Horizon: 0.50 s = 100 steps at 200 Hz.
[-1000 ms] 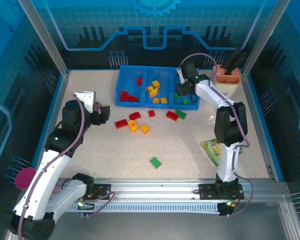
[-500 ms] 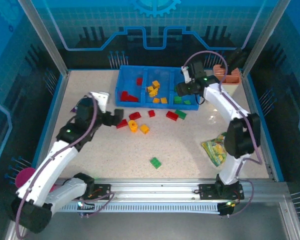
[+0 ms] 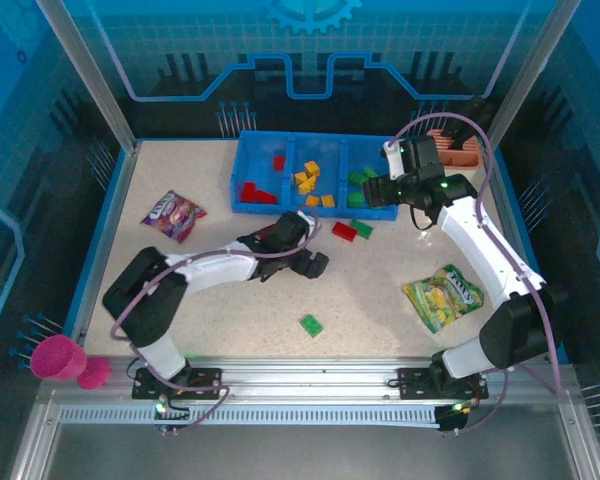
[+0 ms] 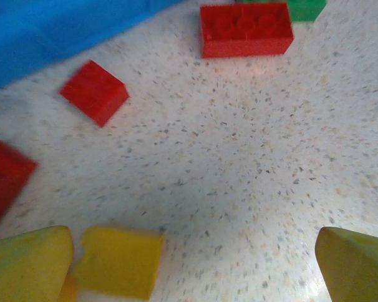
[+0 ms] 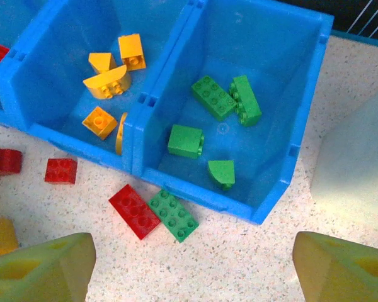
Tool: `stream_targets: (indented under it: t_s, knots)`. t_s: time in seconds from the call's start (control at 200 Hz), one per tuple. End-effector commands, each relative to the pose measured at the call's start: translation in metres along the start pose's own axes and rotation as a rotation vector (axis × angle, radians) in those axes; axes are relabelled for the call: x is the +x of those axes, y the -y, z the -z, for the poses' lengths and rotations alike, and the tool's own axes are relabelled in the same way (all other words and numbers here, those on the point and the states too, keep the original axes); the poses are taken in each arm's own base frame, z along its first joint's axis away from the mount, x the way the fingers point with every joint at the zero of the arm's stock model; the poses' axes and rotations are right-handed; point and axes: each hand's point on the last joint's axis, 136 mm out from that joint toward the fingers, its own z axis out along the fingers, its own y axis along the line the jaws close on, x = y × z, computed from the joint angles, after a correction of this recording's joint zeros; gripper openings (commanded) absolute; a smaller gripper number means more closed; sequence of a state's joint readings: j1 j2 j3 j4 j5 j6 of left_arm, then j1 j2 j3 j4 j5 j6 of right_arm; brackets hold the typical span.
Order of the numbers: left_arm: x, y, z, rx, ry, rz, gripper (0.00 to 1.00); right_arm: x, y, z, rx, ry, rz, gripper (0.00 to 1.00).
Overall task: Sort the legos into containers by color
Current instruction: Pick up the lego from the center of the table.
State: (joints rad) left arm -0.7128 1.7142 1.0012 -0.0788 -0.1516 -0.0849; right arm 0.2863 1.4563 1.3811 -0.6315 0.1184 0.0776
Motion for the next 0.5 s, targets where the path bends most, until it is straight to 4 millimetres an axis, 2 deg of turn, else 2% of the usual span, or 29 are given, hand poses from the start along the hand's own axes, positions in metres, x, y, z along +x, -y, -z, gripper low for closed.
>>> stream_targets:
  t_s: [0.0,0.165,0.495]
  knots:
    - [-0.043,0.026,-0.006,0.076,0.112,0.016,0.99,0.003,0.005,0.010,-0.012,0.013,-0.020,0.84]
    - [-0.050,0.042,-0.032,0.097,0.088,-0.005,0.99,0.007,0.013,0.008,-0.018,0.014,-0.036,0.85]
    - [-0.071,0.036,-0.076,-0.019,0.074,0.030,0.99,0.002,0.025,0.007,-0.058,0.048,-0.097,0.85]
